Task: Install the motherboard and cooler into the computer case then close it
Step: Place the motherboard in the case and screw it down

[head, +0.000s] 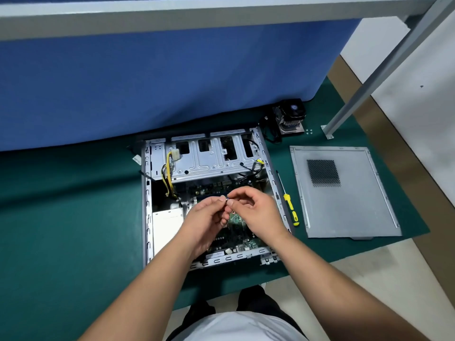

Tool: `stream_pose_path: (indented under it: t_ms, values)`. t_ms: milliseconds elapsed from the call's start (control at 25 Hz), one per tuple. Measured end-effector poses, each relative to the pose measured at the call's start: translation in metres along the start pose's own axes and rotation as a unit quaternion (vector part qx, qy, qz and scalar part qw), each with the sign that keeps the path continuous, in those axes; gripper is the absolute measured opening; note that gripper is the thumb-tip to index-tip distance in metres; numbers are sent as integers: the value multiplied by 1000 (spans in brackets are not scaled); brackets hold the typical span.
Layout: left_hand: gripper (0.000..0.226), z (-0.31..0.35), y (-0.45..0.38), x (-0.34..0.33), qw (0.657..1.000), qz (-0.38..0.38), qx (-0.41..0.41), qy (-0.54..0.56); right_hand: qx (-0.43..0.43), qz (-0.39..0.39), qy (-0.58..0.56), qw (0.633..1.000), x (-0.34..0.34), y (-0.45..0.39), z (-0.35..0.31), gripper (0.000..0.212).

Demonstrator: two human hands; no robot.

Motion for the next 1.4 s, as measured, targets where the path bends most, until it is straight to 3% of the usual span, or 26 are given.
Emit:
stream_pose_path:
  t_ms: [280,400,480,560,640,720,760,800,880,1040,1200,1400]
  values:
    - [30,16,16,34,1000,-15,-14,-18,20,17,7,1000,-40,10,-7,14]
    - [21,24,22,47,994,-22,-42,-98,23,27,5,999,-57,10,-6,13]
    - [20,40,21,57,967,-24,-110,-227,21,37,12,999,-62,6,-5,14]
    - [15,66,16,69,884,3,-224,-410,18,53,42,998,-61,-1,-2,16]
    - [18,90,6,81,745,43,-327,-580,3,50,78,996,-62,-14,3,15]
    - [36,99,-10,91,598,39,-335,-727,-1,35,132,991,-66,-33,10,12]
    - [44,98,-18,96,554,32,-314,-771,3,27,163,986,-69,-45,14,11]
    - [48,95,-25,100,532,30,-302,-791,6,19,193,981,-72,-57,18,8]
    - [50,91,-33,107,535,37,-318,-782,9,4,264,964,-80,-85,29,3]
    - [47,87,-43,116,535,49,-348,-768,-13,-19,428,903,-106,-141,55,25]
    - [49,88,-43,114,538,51,-346,-767,17,-36,461,886,-125,-165,65,31]
    - [49,88,-43,112,534,48,-344,-771,84,-40,506,857,-134,-168,69,21]
Point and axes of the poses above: each hand's wrist, its own y-axis away from the middle knuckle, its own x-axis out of the back of the hand, z = x × y, the point moved 3 cm from there along -y, towards the middle knuckle, and after that the axes turned 7 degrees about -x, right-handed, at the moved point
